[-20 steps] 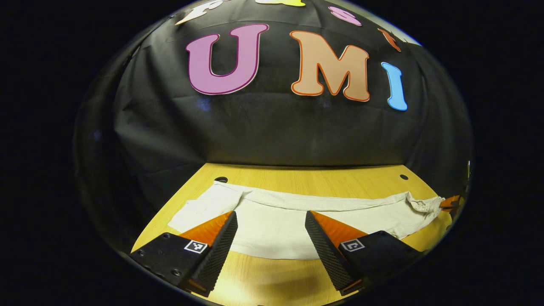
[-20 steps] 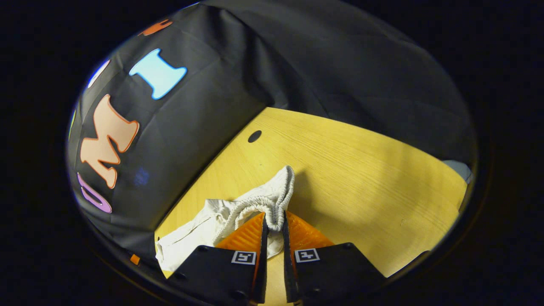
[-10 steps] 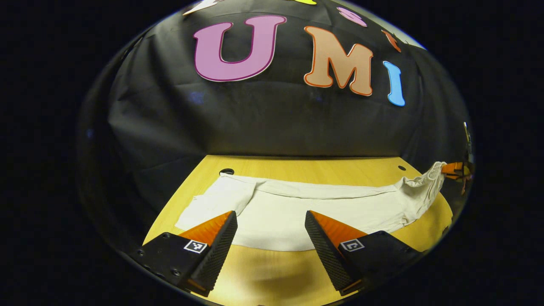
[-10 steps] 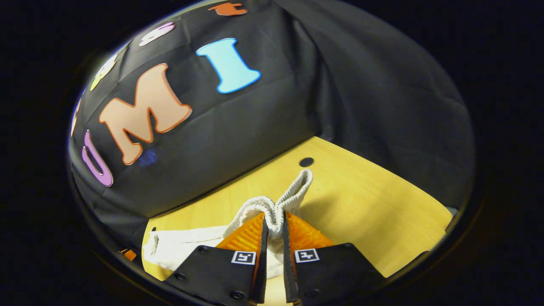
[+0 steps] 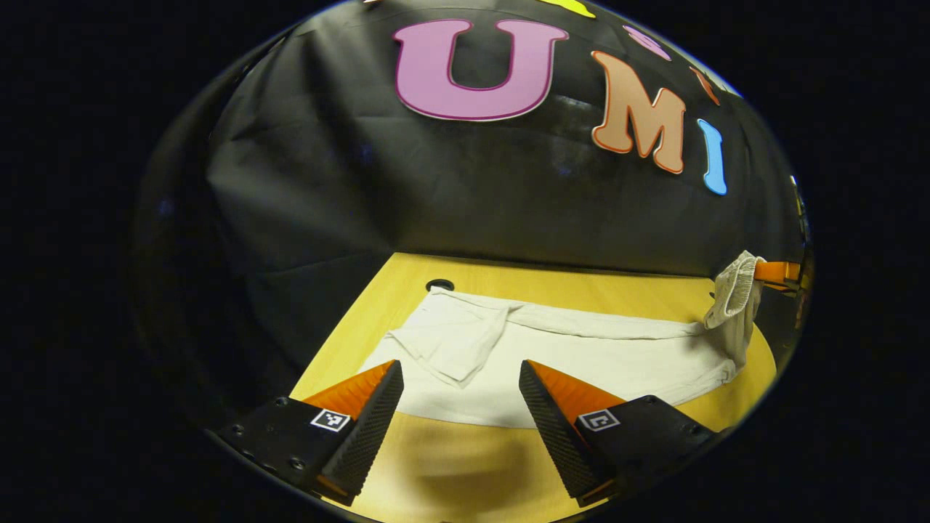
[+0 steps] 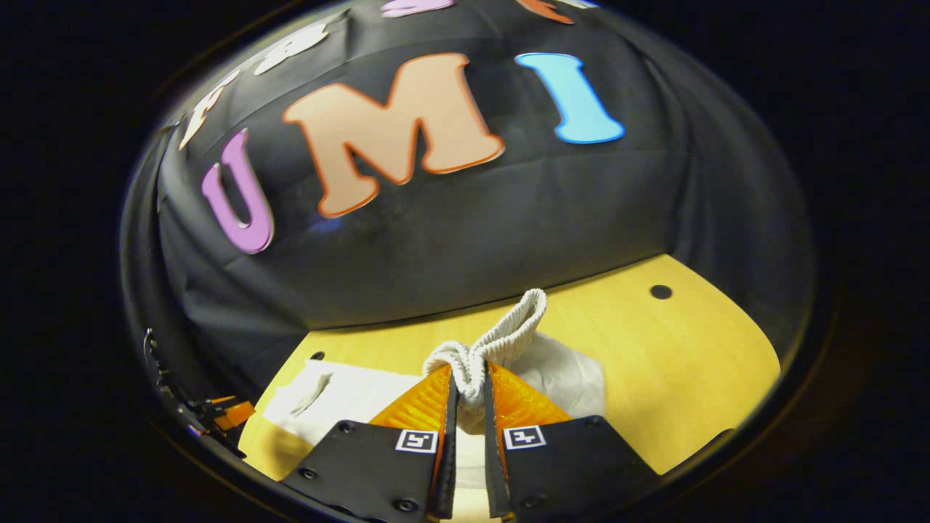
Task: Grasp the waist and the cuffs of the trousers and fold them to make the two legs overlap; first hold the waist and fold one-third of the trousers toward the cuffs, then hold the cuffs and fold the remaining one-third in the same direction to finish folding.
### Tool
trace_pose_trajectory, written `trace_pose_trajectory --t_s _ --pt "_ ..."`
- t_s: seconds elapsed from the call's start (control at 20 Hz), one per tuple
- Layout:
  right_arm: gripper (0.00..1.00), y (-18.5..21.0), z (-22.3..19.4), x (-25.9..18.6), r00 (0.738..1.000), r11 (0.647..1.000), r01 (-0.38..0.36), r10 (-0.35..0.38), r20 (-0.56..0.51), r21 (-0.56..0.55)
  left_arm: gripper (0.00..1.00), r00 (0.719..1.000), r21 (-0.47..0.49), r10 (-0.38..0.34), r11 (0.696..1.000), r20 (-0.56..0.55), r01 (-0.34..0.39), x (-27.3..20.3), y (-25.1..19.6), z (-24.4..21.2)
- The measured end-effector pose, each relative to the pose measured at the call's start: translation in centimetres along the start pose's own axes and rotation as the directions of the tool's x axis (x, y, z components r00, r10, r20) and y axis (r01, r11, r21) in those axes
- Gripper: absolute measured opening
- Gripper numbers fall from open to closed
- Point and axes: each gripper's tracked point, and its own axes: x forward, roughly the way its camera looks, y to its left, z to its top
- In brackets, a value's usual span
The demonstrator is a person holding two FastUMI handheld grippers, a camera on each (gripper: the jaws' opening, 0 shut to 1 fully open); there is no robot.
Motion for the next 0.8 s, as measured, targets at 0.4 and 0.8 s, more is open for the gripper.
trace_pose_trajectory --t_s 0.4,0.8 --pt "0.14 10.9 -8.7 2.9 0.961 0.96 -0.228 0.196 -0.196 -0.162 0.97 0.999 -0.028 0.027 0.999 -0.038 -0.028 2.0 3.4 -1.7" --pt "0.99 10.1 -6.8 1.4 0.953 0.956 -0.243 0.204 -0.224 -0.163 0.97 0.996 0.005 -0.006 1.0 -0.089 0.006 4.4 4.3 -3.4"
